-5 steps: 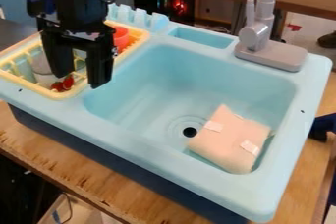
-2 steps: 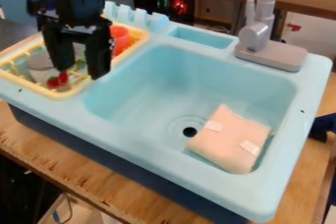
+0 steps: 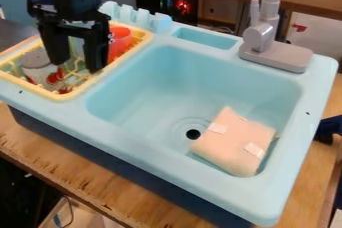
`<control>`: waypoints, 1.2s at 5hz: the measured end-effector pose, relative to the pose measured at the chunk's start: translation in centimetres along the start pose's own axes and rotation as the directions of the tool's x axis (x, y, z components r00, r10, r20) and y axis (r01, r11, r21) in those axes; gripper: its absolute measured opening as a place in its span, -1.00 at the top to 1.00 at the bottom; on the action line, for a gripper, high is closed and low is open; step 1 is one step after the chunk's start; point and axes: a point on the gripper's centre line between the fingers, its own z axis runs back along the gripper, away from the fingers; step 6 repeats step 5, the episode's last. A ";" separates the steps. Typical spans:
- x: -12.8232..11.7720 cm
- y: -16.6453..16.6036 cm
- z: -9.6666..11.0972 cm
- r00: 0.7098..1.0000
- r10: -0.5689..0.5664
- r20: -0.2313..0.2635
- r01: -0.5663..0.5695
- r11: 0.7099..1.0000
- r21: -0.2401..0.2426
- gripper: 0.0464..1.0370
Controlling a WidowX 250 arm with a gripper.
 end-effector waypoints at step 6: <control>-1.8 -6.3 4.4 0.967 -0.178 0.180 0.183 0.983 -0.013 -0.93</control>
